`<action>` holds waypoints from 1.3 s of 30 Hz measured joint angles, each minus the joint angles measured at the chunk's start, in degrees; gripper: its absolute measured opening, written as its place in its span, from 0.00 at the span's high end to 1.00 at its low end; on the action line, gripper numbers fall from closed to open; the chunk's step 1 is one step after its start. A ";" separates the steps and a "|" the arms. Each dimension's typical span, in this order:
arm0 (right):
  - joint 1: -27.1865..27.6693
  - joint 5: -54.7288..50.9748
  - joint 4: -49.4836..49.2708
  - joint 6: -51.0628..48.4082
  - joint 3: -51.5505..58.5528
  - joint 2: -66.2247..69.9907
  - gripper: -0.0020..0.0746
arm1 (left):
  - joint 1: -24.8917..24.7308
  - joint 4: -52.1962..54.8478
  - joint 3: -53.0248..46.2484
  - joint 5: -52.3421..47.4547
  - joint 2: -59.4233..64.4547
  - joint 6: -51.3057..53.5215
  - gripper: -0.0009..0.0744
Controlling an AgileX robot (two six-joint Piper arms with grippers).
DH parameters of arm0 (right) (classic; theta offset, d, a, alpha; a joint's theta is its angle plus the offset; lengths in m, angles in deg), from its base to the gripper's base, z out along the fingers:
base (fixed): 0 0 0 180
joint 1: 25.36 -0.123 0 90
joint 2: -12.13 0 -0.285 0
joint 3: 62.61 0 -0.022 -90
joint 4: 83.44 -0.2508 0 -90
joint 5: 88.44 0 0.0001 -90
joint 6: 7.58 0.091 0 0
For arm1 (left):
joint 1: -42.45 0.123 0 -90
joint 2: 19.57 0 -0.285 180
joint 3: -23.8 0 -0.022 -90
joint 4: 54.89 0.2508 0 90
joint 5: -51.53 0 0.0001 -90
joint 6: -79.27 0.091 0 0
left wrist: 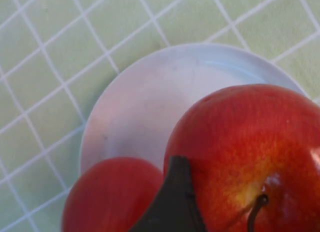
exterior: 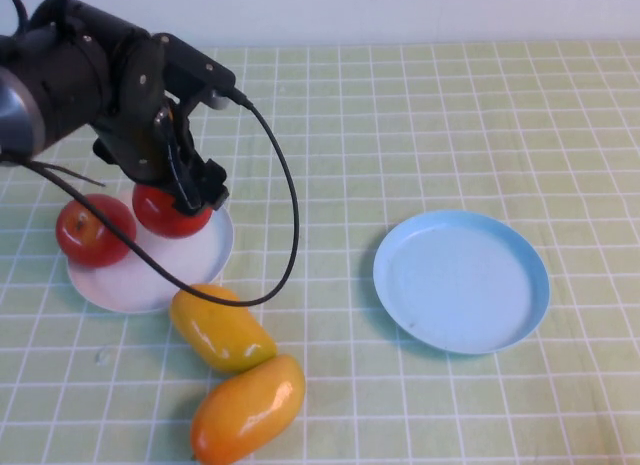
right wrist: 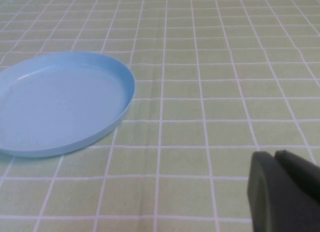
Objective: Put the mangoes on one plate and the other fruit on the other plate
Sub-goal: Put one type of fruit in the left plate, then put another type of fruit in the right plate
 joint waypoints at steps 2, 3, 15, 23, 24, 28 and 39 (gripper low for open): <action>0.00 0.00 0.00 0.00 0.00 0.00 0.99 | 0.00 -0.36 0.00 0.88 1.16 0.00 0.23; 0.00 0.00 0.00 0.00 0.00 0.00 0.99 | 0.00 -0.35 0.00 0.88 1.89 -0.11 0.22; 0.00 0.00 0.00 0.00 0.00 0.00 0.99 | 0.00 2.59 0.00 1.99 5.16 -4.59 0.10; 0.00 0.00 0.00 0.00 0.00 0.00 1.00 | -0.83 3.72 1.70 0.48 0.26 -4.71 0.10; 0.00 0.00 0.00 0.00 0.00 0.00 1.00 | -1.28 3.72 2.02 -0.60 -0.75 -4.71 0.10; 0.00 0.00 -0.11 0.00 0.00 0.00 0.99 | -3.36 3.58 2.42 -4.45 -4.72 -4.71 0.10; 0.00 0.00 -0.11 0.00 0.00 0.00 0.99 | -8.18 3.45 -8.34 -7.82 -22.05 -9.35 0.77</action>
